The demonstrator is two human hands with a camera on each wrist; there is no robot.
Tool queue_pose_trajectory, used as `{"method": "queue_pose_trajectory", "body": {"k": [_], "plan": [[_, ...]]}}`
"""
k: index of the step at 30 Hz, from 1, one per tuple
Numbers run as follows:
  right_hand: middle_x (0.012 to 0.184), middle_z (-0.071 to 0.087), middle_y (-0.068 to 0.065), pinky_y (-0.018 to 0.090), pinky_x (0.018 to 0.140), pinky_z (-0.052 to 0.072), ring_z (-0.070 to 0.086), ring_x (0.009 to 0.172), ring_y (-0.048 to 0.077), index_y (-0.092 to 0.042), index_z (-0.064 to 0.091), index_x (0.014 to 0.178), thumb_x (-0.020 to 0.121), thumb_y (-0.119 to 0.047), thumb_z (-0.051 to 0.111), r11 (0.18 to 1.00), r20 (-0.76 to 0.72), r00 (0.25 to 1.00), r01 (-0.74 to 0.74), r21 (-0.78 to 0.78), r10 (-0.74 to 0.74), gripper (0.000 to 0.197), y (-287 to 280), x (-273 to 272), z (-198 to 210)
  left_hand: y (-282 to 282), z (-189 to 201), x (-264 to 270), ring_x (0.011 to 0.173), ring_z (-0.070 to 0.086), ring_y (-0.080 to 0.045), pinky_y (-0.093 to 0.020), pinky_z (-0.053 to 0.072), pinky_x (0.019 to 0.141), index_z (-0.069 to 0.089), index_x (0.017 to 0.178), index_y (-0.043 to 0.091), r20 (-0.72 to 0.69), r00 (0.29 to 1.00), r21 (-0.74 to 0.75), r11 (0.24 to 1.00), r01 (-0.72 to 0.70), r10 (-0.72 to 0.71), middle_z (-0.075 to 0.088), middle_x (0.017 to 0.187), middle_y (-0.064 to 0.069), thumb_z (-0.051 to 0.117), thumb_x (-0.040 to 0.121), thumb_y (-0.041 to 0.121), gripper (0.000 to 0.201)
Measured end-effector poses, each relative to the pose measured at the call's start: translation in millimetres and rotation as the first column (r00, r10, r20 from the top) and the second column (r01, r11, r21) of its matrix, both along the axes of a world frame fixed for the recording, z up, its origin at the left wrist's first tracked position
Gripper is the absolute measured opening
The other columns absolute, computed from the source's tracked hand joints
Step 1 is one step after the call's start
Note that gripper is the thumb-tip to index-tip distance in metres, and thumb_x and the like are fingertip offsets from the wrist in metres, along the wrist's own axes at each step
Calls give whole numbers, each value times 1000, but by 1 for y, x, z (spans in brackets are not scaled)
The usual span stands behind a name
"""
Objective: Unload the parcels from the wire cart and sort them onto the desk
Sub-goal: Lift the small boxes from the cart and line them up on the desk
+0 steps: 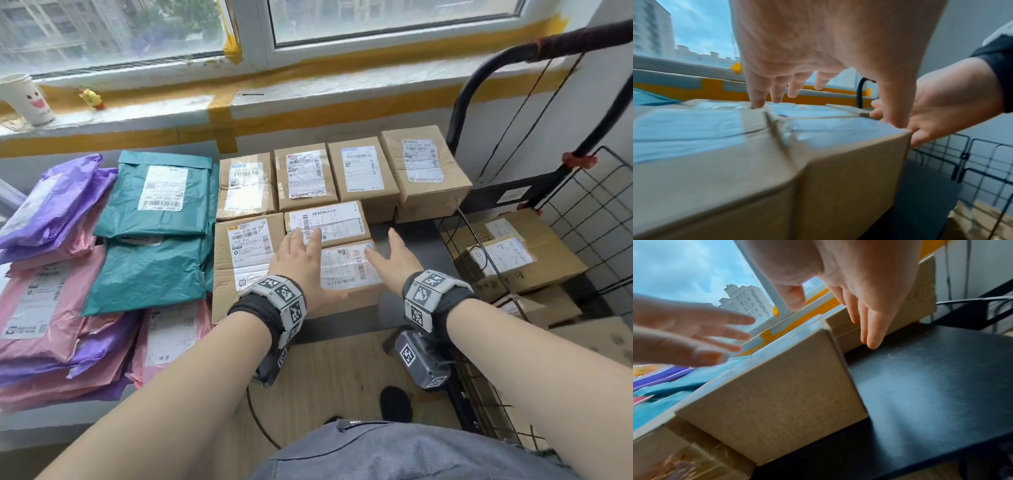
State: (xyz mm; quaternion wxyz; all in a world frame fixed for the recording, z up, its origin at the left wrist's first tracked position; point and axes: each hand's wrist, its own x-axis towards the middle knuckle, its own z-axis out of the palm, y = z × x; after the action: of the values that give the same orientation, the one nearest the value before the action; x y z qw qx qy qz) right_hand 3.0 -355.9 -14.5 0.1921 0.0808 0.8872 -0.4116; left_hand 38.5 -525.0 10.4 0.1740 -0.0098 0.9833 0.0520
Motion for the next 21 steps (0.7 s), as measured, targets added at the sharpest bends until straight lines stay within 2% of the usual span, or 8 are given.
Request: {"method": "queue_pose_trajectory", "body": {"k": [5, 8, 14, 17, 21], "plan": [[157, 21, 2, 36, 112, 26, 29, 141, 24, -23, 7, 152, 96, -41, 43, 995, 4, 995, 100, 4, -100, 68, 38, 10, 7, 42, 14, -13, 145, 10, -27, -38, 12, 120, -2, 151, 12, -110, 984, 77, 986, 148, -139, 9, 157, -9, 55, 82, 60, 101], [155, 26, 3, 37, 112, 27, 33, 139, 26, -24, 8, 151, 96, -43, 43, 983, 14, 983, 185, 17, -185, 68, 71, 17, 11, 75, 22, -21, 144, 13, -25, -35, 12, 118, 0, 151, 10, -139, 961, 105, 961, 256, -241, 14, 156, -8, 52, 87, 54, 93], [146, 41, 11, 35, 107, 33, 42, 131, 29, -16, 25, 146, 96, -43, 41, 920, 26, 920, 390, 39, -391, 59, 153, 25, 15, 156, 32, -44, 142, 22, -27, -37, 21, 117, 5, 151, 13, -91, 920, 151, 908, 390, -380, 21, 155, -8, 55, 87, 51, 90], [140, 47, 12, 33, 100, 37, 46, 126, 31, -15, 31, 144, 97, -40, 40, 882, 22, 883, 466, 64, -468, 54, 200, 28, 18, 202, 34, -58, 141, 25, -27, -38, 25, 115, 8, 151, 15, -78, 895, 165, 880, 446, -439, 25, 153, -9, 57, 87, 50, 88], [141, 47, 9, 30, 101, 37, 46, 126, 29, -12, 38, 141, 99, -37, 37, 841, 42, 845, 524, 138, -533, 48, 270, 29, 16, 269, 35, -77, 137, 33, -28, -39, 33, 111, 11, 150, 16, -45, 869, 174, 853, 493, -493, 30, 150, -10, 59, 86, 50, 87]]}}
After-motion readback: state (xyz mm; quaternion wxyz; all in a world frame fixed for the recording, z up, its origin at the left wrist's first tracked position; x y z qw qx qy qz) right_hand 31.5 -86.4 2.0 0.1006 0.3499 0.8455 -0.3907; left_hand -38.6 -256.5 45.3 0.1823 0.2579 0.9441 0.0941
